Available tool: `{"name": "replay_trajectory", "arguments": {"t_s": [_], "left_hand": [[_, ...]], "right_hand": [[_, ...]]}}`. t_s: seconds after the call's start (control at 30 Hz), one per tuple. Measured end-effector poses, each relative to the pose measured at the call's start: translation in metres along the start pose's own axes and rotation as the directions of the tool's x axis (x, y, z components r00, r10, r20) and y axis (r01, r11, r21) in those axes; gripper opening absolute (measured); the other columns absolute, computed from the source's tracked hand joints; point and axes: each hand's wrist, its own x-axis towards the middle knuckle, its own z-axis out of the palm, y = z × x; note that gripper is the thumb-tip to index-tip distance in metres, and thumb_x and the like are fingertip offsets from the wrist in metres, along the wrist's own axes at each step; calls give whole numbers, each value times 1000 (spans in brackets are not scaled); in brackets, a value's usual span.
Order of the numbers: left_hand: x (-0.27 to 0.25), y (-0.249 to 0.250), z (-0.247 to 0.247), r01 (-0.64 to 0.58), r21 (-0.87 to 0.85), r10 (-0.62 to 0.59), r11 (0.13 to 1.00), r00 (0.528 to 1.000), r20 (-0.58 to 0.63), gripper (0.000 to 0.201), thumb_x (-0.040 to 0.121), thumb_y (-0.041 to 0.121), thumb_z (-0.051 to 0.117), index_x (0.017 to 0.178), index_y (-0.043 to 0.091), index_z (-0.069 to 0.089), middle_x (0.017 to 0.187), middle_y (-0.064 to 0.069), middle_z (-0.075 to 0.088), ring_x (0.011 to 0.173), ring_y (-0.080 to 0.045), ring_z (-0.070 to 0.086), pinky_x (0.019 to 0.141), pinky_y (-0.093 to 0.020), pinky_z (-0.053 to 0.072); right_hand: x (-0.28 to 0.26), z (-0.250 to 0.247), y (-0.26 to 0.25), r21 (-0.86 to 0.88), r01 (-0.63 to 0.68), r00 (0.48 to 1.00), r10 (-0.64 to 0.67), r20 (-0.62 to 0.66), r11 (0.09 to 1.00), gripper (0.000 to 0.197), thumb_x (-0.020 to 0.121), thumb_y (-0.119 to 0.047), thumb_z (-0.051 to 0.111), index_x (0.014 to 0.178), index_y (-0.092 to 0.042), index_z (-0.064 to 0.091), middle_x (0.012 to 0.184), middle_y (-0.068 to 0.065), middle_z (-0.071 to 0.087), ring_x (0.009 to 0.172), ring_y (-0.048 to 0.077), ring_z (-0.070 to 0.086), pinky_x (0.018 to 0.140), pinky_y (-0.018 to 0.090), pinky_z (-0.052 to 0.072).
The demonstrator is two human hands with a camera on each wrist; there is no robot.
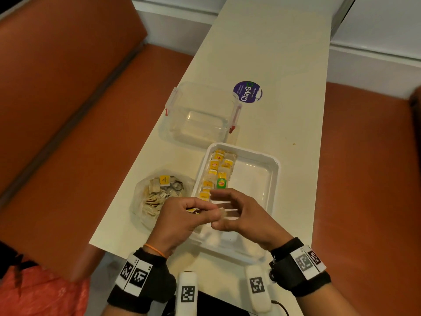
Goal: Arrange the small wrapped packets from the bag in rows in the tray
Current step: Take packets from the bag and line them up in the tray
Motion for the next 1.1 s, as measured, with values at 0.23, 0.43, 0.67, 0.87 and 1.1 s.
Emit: {"name": "replay_trajectory", "arguments": {"t_s": [0.23,0.43,0.67,0.87,1.1], "left_hand": [[4,-4,-3,14,-64,-16,998,999,-28,49,64,43,91,108,25,80,89,-4,80,94,-13,76,89,-27,57],[5,-26,8,73,-9,-72,997,997,10,31,79,25,90,109,26,82,103,10,81,103,3,71,87,-15,51],[17,-47,21,167,-6,-165,986,972,-169,7,88,31,82,93,27,83,95,15,80,97,-3,72,81,-22,53],[18,-53,14,228,-63,-237,971,943,-233,10,88,30,81,98,28,82,99,18,79,101,-5,71,91,-32,58],[13,-51,3,241,-141,-268,960,937,-225,17,89,19,78,103,28,80,98,1,79,63,-8,61,57,-21,46]], "right_hand": [[7,-5,-2,-121,41,996,-50,-72,992,16,84,-23,87,98,-19,80,100,-5,79,94,14,74,93,39,59],[12,0,15,153,2,983,27,-182,988,19,85,-33,82,99,-20,82,99,2,79,93,19,73,85,30,58],[31,-3,42,169,-133,951,174,-257,977,15,87,-29,83,97,-17,81,85,4,78,74,9,66,66,20,52],[70,-10,56,-95,-214,910,163,-380,972,16,83,-31,87,94,-21,82,76,-9,75,66,3,65,63,12,47],[93,-13,58,-241,-259,911,154,-382,935,18,84,-30,87,95,-17,81,86,-1,76,72,6,64,56,4,41]]}}
